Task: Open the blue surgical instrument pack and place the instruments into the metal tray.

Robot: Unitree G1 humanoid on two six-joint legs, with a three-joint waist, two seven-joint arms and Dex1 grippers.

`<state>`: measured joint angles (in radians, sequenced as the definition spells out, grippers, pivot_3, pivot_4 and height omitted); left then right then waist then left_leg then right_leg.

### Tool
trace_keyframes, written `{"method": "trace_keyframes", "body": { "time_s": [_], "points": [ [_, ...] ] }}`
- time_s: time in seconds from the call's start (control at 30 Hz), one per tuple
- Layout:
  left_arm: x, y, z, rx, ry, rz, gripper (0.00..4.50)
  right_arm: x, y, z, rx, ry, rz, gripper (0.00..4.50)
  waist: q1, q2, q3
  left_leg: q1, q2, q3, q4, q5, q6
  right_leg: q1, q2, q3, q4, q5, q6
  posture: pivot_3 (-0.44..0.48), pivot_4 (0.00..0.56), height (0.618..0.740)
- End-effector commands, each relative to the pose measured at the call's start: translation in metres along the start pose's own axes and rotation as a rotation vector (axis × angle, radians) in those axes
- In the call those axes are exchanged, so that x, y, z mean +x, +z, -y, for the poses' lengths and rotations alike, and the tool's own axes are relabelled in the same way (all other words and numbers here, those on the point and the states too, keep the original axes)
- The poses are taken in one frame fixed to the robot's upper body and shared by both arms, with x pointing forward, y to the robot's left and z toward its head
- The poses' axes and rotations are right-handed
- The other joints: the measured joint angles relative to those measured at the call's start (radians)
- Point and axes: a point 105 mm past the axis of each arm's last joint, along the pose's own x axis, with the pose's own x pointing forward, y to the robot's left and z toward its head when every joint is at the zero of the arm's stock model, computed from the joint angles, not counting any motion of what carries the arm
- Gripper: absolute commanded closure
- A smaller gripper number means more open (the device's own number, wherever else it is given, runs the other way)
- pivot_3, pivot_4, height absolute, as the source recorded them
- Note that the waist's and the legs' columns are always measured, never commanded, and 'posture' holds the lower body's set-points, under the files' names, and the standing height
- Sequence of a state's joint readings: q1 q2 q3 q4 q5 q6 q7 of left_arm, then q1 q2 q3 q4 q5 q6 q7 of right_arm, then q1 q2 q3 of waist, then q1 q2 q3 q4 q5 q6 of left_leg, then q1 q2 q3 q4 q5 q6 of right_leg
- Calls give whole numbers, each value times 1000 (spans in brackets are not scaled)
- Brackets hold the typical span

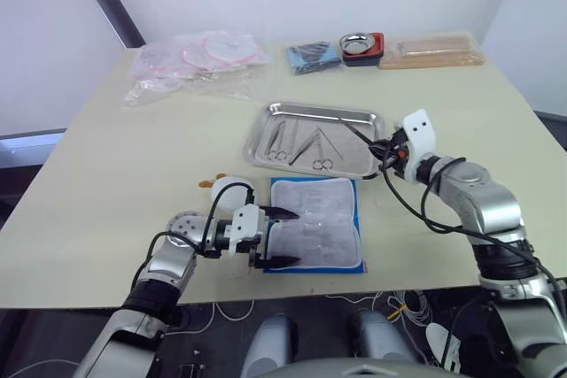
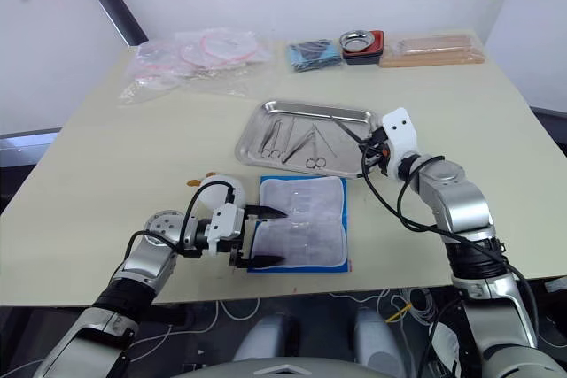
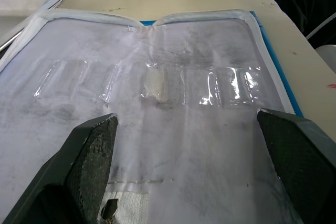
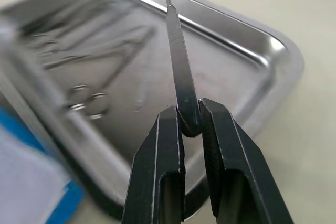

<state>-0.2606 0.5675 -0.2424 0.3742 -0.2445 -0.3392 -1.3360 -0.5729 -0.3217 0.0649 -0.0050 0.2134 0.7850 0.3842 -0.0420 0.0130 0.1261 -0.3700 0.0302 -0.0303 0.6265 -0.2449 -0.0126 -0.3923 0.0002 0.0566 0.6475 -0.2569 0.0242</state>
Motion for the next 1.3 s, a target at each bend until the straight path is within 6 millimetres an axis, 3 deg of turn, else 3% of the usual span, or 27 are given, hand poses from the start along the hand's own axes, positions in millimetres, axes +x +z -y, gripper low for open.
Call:
{"method": "trace_keyframes", "body": {
  "time_s": [0.03, 0.5, 1.07, 1.1, 1.13, 1.3],
  "points": [
    [-2, -56, 41, -198, -87, -197, 0, 5, 14, -5, -6, -21, 21, 4431, 1, 1, 0, 0, 0, 0, 0, 0, 0, 0, 0, 0, 0, 0, 0, 0, 150, 740],
    [-5, -56, 41, -196, -78, -203, 0, 33, 11, -28, 115, -50, -112, 4431, -2, 1, -1, 0, 0, -1, -1, 0, 0, 0, 1, -1, 0, 0, 0, 0, 150, 740],
    [-5, -56, 40, -195, -77, -205, 0, 41, -6, -28, 147, -65, -180, 4431, -3, 1, -1, 0, 1, -1, -1, 0, 0, -1, 1, 0, 0, 0, 0, 0, 150, 740],
    [-5, -56, 40, -196, -76, -204, 0, 40, -7, -28, 145, -62, -181, 3549, -3, 1, -1, 0, 1, -1, -1, 0, 0, -1, 1, 0, 0, 0, 0, 0, 150, 740],
    [-5, -56, 40, -197, -75, -204, 0, 40, -7, -28, 143, -60, -182, 3345, -3, 2, 0, 0, 1, -1, -1, 0, 0, -1, 1, 0, 0, 0, 0, 0, 150, 740],
    [-5, -56, 40, -198, -74, -203, 0, 36, 2, -28, 128, -35, -143, 989, -3, 2, 0, -1, 1, -1, -2, 0, 0, -1, 1, 0, 0, 0, 0, 0, 150, 740]
  ]
}}
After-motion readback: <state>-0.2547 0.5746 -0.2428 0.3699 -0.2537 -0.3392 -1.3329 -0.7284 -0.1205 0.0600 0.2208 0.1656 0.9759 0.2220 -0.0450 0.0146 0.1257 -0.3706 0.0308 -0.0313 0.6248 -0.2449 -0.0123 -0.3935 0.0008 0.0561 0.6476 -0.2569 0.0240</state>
